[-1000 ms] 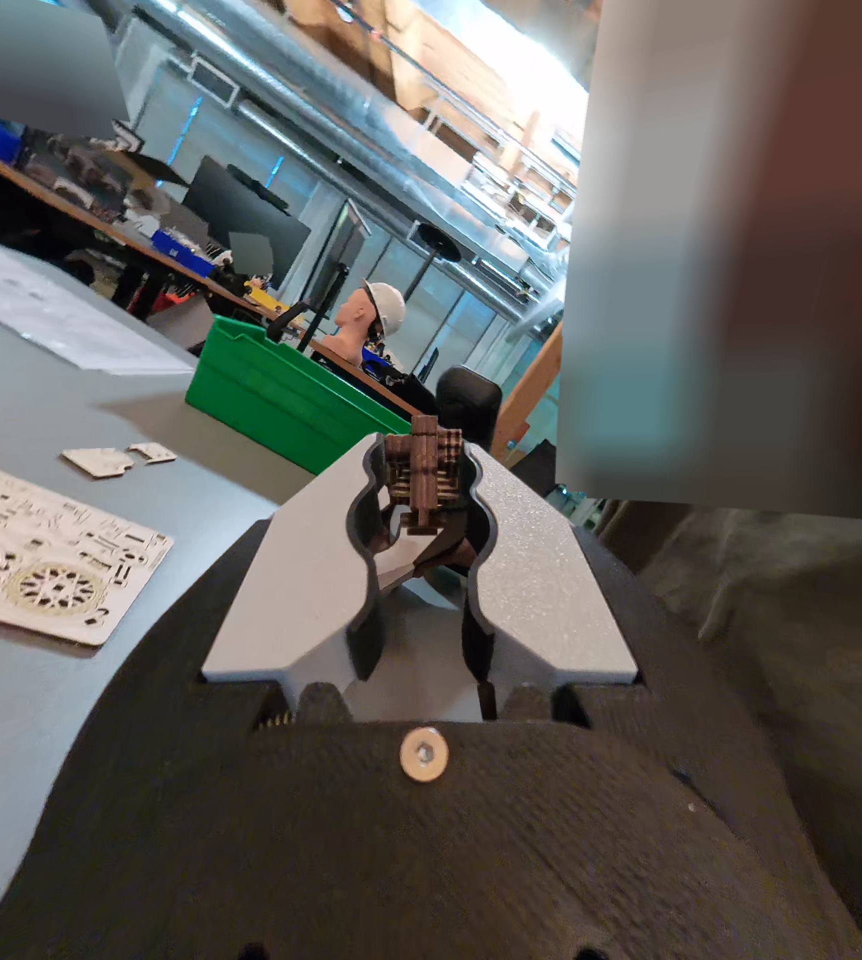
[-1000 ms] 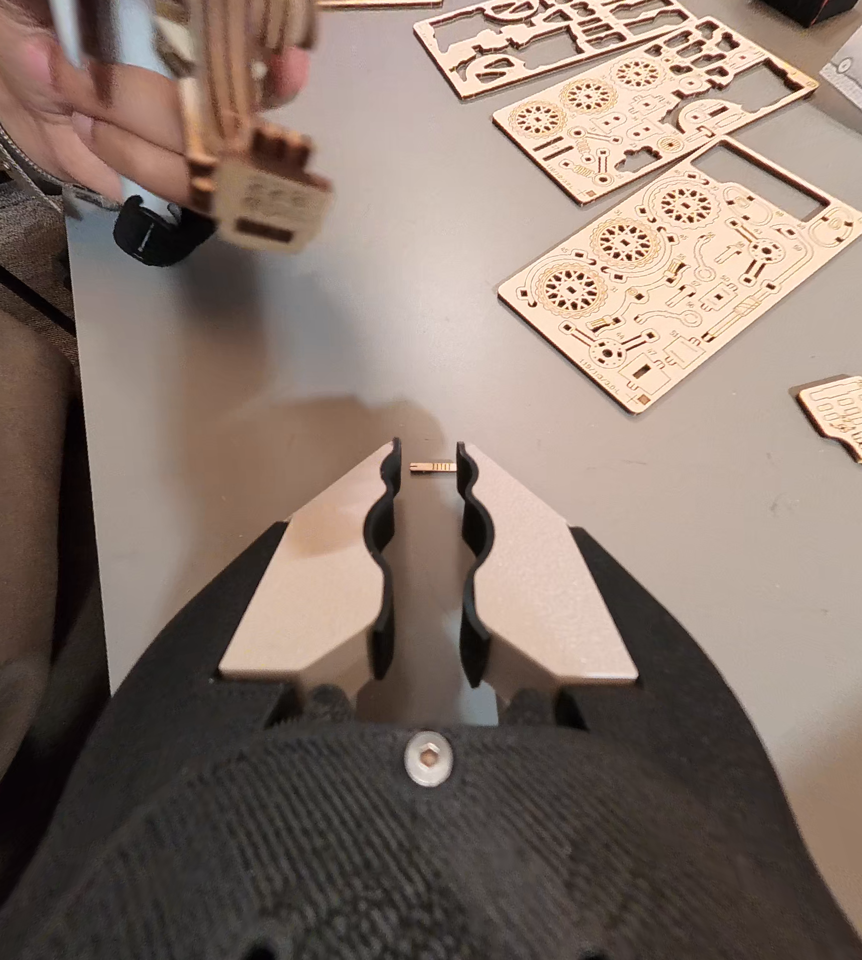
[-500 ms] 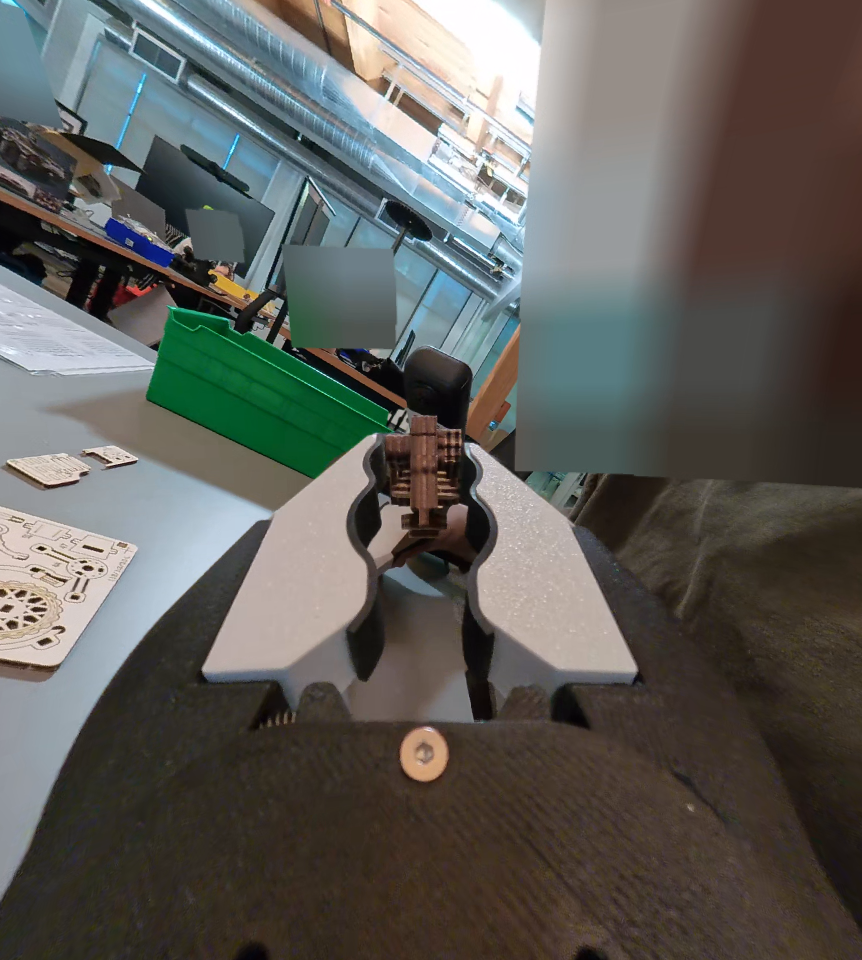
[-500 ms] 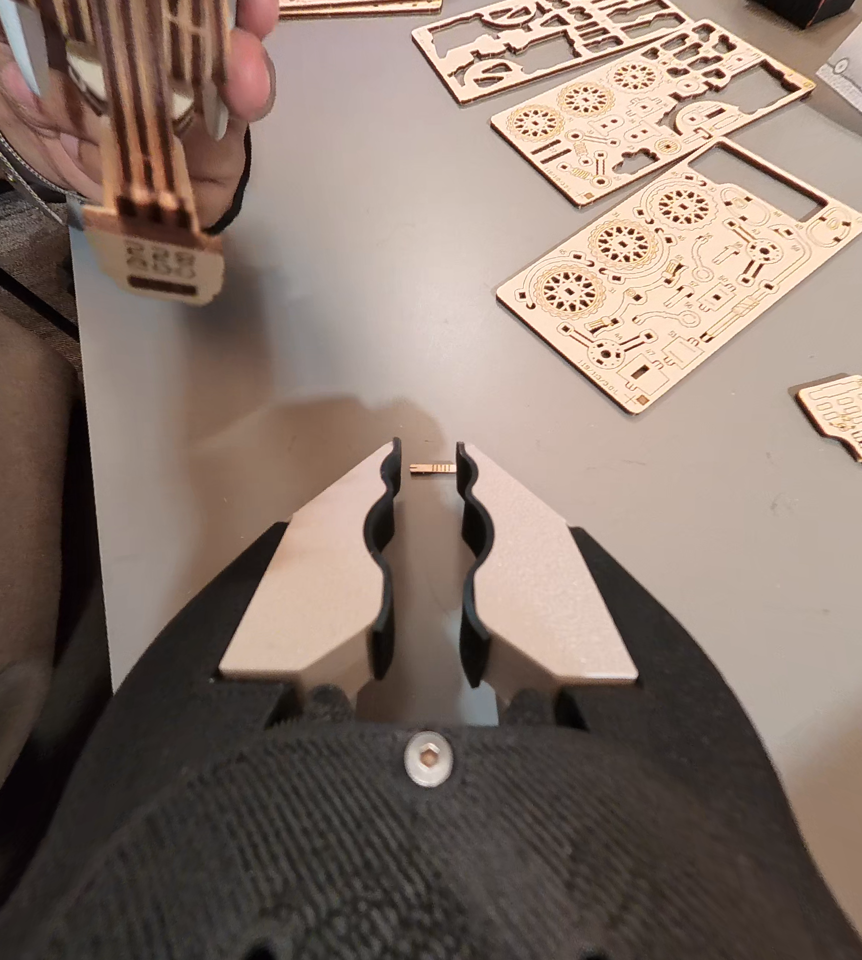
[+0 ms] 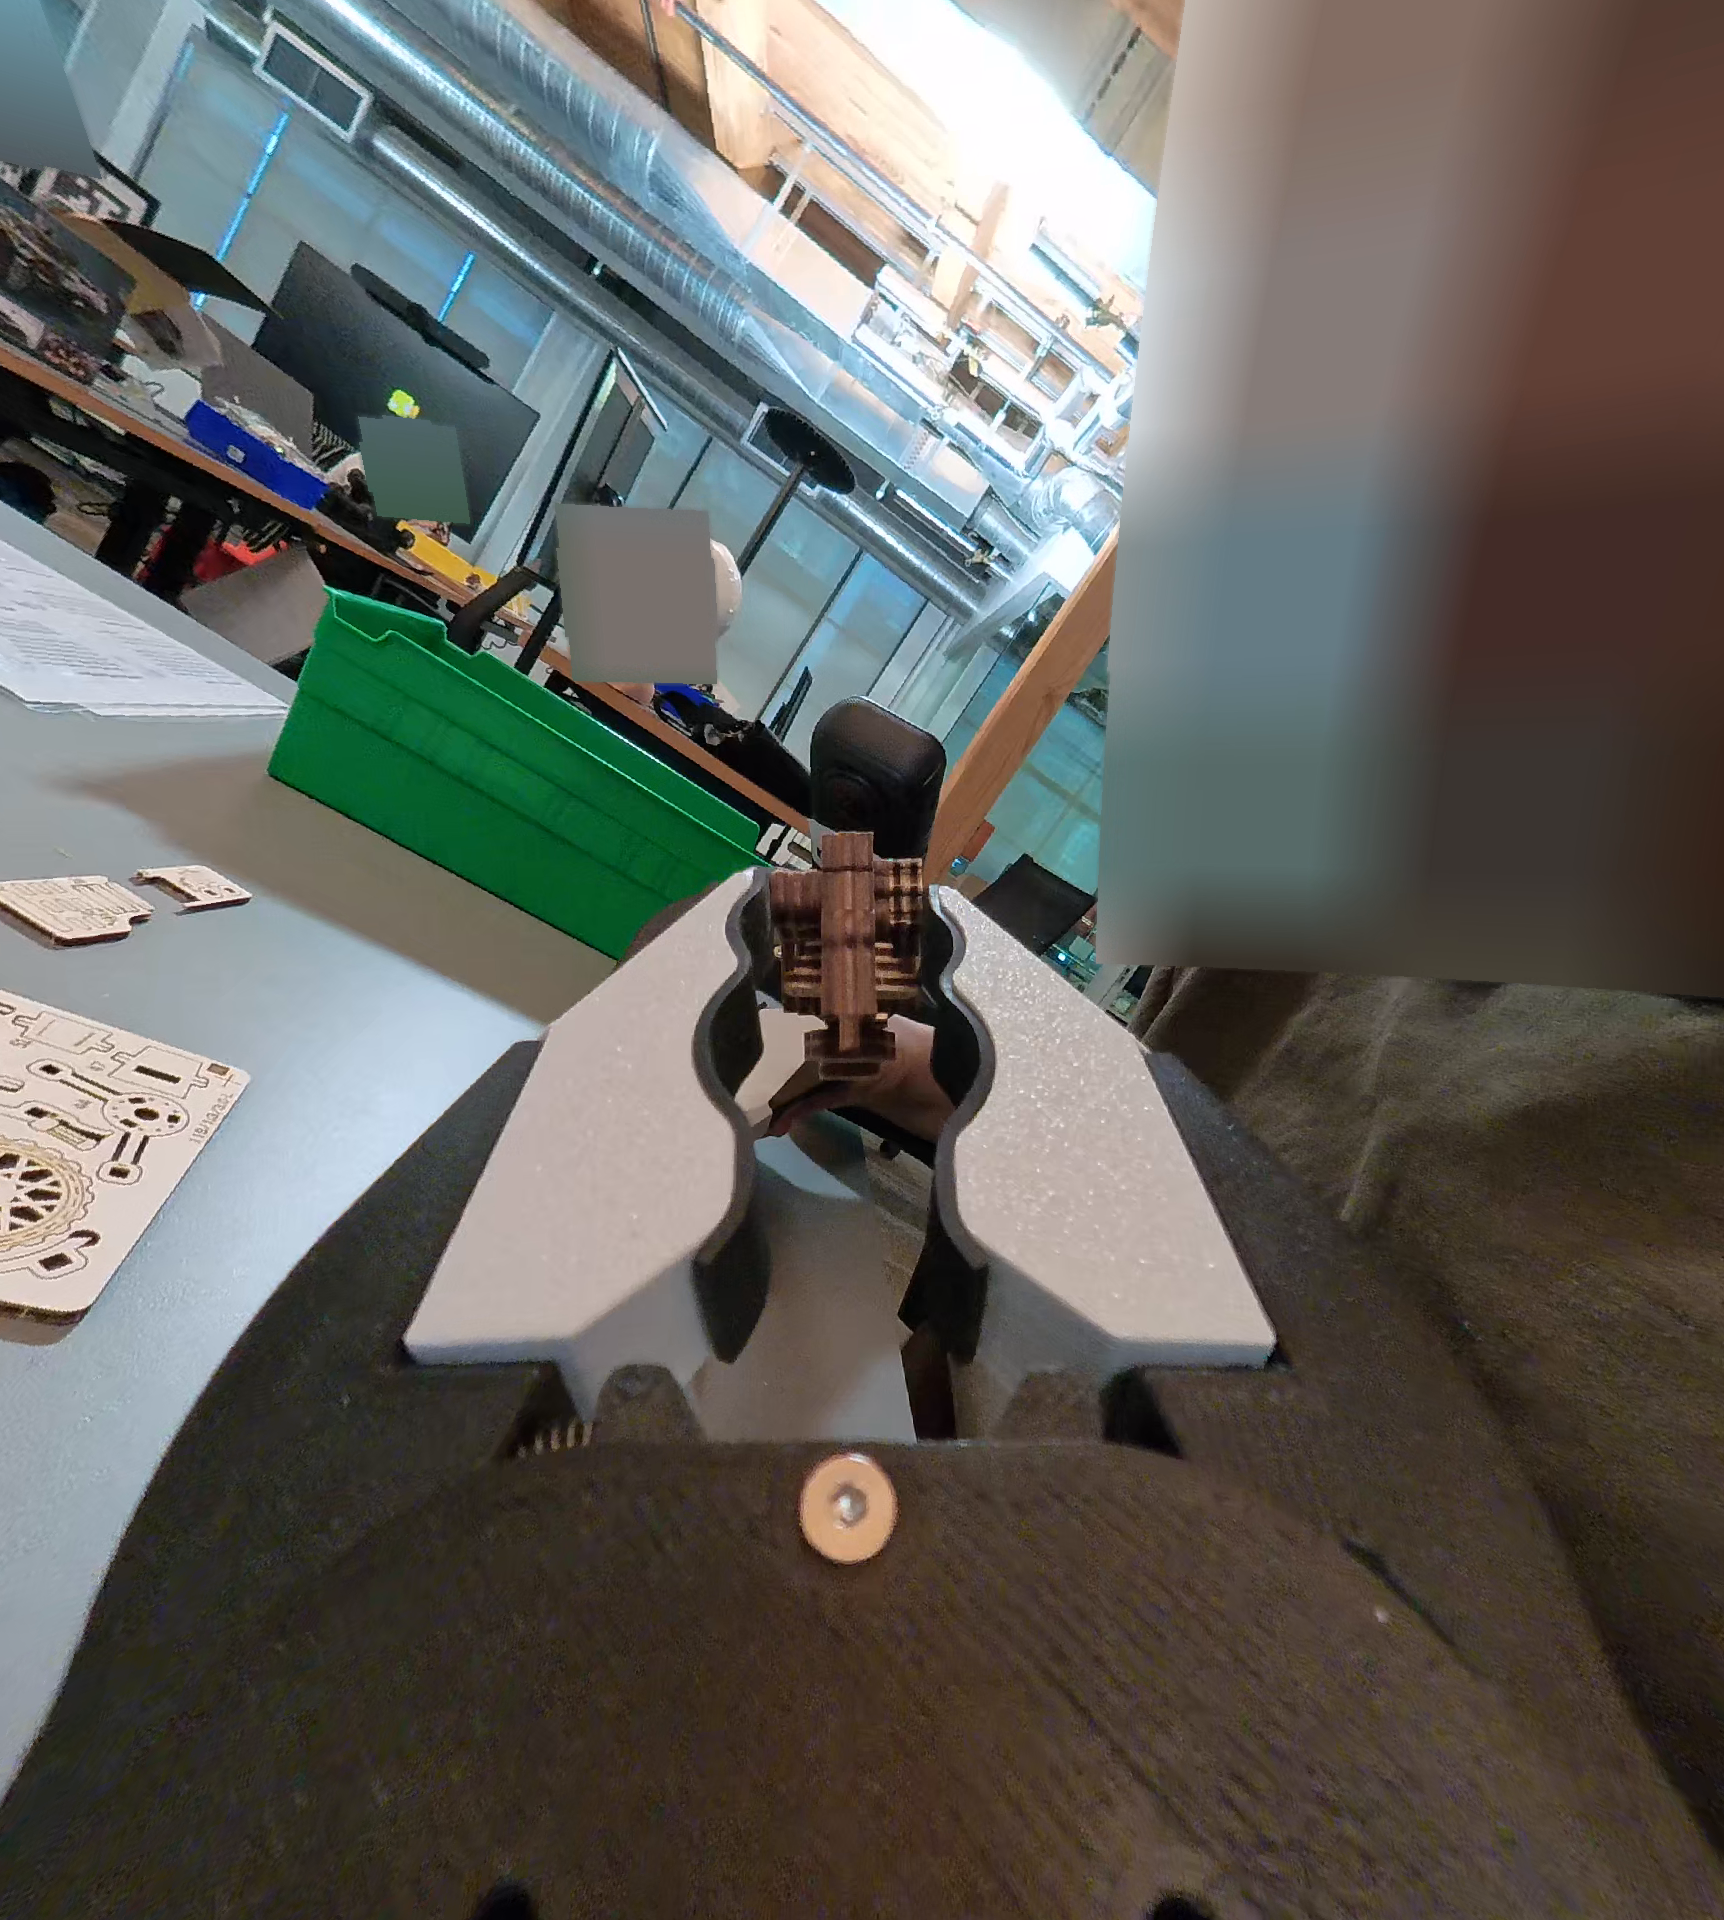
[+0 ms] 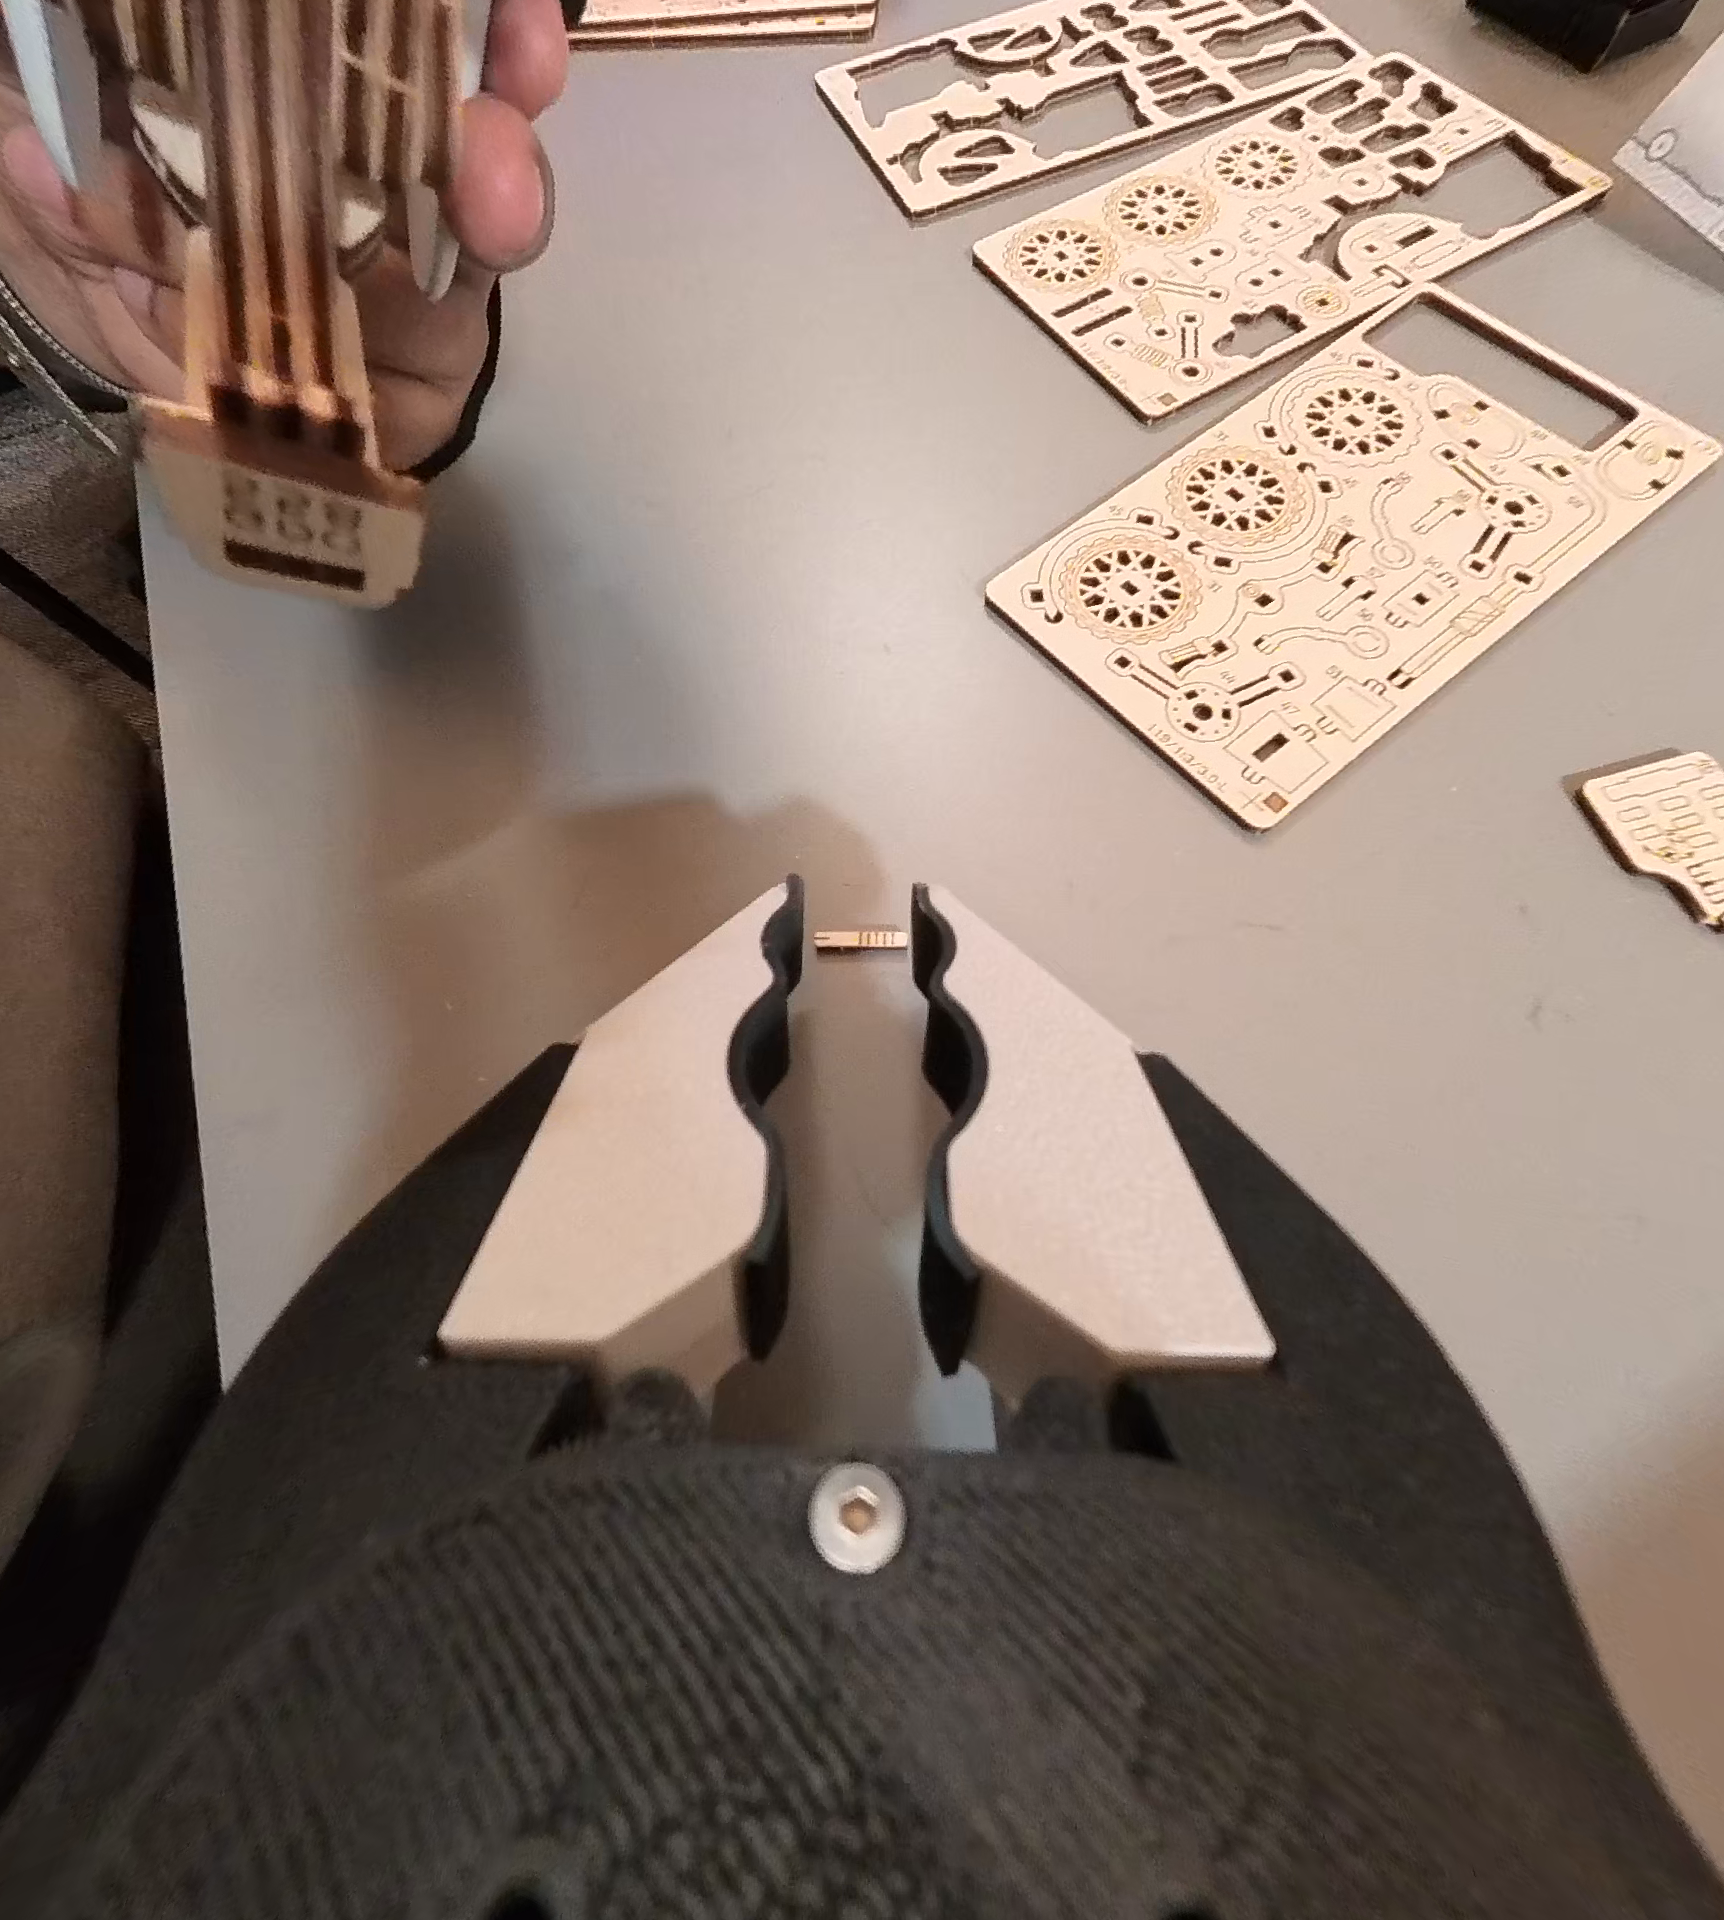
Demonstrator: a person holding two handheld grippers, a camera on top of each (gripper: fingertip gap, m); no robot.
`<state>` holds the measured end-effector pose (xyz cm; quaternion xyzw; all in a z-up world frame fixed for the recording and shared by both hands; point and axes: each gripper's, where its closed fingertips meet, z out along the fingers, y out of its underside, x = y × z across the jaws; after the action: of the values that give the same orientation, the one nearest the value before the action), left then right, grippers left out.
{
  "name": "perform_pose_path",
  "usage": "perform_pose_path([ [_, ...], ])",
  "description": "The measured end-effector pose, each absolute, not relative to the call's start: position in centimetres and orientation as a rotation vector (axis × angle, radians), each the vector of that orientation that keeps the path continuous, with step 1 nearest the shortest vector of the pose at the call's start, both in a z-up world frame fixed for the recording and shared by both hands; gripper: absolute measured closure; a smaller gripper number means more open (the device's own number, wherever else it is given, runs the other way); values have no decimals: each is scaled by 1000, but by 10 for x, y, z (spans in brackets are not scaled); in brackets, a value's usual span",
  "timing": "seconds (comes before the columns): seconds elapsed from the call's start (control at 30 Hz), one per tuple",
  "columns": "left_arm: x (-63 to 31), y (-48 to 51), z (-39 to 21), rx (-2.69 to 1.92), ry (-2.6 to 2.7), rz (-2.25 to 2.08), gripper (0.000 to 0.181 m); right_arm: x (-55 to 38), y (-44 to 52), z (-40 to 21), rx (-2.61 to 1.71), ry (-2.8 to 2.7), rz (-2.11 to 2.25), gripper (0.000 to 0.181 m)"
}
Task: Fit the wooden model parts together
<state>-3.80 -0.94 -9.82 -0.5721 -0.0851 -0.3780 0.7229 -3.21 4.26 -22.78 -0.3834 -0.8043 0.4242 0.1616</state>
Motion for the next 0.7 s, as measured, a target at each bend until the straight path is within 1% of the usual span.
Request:
perform_pose_path([
  [0.7,-40,-8,-101,-1272,-210,-847,156,-32,42,-229,-1095,-2300,1207,163],
])
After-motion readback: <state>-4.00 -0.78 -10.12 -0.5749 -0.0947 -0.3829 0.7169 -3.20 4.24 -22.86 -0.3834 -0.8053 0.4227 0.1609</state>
